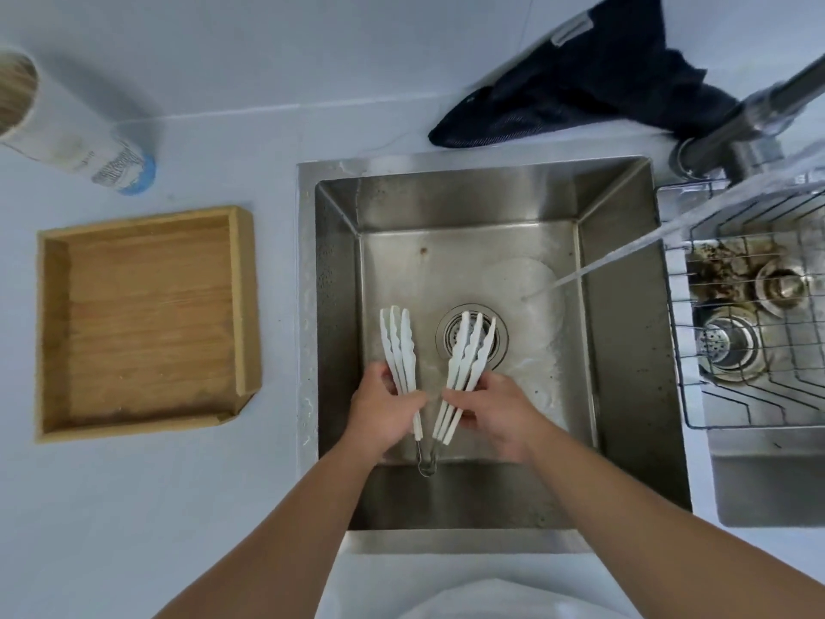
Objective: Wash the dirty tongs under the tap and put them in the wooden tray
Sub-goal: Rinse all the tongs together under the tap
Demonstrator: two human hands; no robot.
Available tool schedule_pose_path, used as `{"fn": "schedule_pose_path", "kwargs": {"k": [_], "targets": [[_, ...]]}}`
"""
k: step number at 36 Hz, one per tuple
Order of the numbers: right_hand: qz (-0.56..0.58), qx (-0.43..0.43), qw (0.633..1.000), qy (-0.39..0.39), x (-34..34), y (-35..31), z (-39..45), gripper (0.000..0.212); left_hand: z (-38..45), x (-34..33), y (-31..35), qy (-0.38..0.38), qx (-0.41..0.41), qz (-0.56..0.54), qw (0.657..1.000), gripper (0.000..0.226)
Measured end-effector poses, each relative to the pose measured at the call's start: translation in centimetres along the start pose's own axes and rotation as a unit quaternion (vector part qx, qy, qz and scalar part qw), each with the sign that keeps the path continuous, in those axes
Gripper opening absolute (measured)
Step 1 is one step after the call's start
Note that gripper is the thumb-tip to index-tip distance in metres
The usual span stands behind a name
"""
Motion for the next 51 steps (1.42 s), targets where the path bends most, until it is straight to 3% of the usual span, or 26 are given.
{"fn": "schedule_pose_path", "kwargs": {"k": [15, 28, 39, 44, 51], "targets": [[-0.011, 0.076, 0.997, -0.014, 2.6, -5.4, -6.1, 0.019, -5.7, -0.6, 3.4, -0.031, -0.091, -0.148, 0.984, 0.060], [-0.025, 0.126, 0.991, -0.028, 4.4, -9.3, -11.0, 0.018, -10.1, -2.4, 5.9, -0.100, -0.114, -0.264, 0.953, 0.044], [-0.020, 0.153, 0.986, -0.060, 5.6, -13.7, -13.2, 0.023, -12.3, -2.6, 9.6, -0.084, -0.159, -0.318, 0.931, 0.044], [0.043, 0.174, 0.983, -0.033, 6.7, -16.0, -13.1, 0.020, -12.9, -2.4, 10.5, -0.077, -0.165, -0.324, 0.929, 0.048], [0.100, 0.171, 0.978, -0.063, 6.8, -18.4, -12.6, 0.028, -13.3, -1.7, 11.2, -0.060, -0.166, -0.342, 0.923, 0.048]]}}
Point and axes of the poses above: each hand's wrist, its own z-axis towards the middle knuckle, its own x-axis out of the back of the hand, y = z × x, the point moved 10 cm from there along z, towards the middle knuckle, and after that the axes turned 5 degrees about x, right-handed, at the moved point
